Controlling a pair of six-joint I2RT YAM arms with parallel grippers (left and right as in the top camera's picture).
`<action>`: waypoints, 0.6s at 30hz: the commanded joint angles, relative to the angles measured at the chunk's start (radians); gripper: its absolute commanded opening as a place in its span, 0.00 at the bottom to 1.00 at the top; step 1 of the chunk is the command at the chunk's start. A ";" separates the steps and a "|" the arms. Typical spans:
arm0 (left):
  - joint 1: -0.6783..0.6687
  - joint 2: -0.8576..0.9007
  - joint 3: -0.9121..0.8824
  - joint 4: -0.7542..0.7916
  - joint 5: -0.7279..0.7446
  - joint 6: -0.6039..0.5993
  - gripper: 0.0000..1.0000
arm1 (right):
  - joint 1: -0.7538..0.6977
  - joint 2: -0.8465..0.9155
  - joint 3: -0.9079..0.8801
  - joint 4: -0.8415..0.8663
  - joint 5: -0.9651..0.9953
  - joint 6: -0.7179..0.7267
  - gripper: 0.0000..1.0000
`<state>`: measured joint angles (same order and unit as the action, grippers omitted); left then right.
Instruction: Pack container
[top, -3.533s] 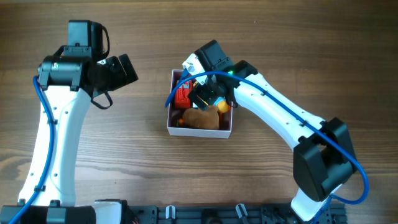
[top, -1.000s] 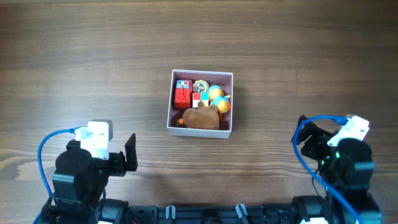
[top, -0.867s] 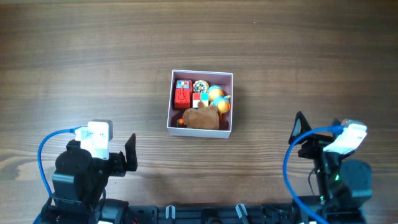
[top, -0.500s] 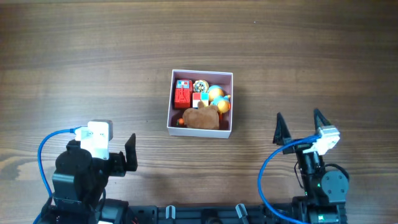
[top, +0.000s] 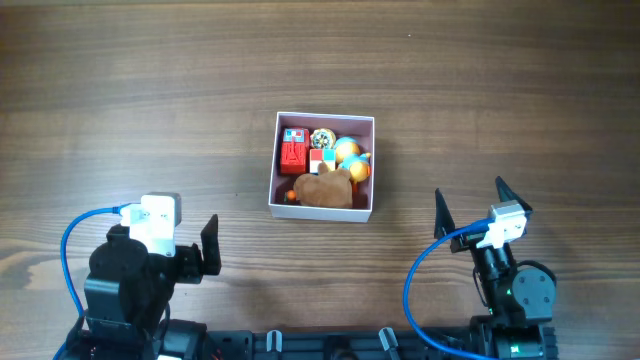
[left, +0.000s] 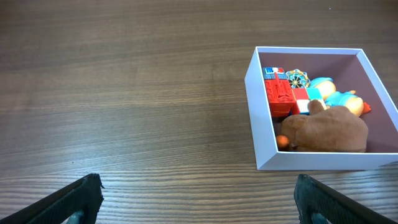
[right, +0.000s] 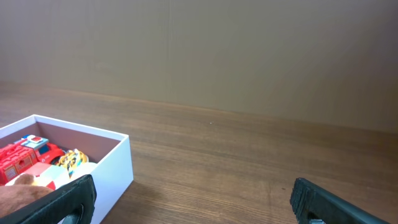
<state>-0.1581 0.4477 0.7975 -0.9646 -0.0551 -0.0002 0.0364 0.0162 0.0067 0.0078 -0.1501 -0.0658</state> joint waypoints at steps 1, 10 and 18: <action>-0.006 0.000 -0.002 0.003 -0.010 0.019 1.00 | 0.005 -0.013 -0.002 0.005 -0.016 -0.006 1.00; -0.006 0.000 -0.002 0.003 -0.010 0.019 1.00 | 0.005 -0.013 -0.002 0.005 -0.016 -0.006 1.00; 0.025 -0.033 -0.002 0.003 -0.005 0.019 1.00 | 0.005 -0.013 -0.002 0.005 -0.016 -0.006 1.00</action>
<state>-0.1581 0.4477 0.7975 -0.9646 -0.0551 -0.0002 0.0364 0.0162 0.0067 0.0078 -0.1497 -0.0662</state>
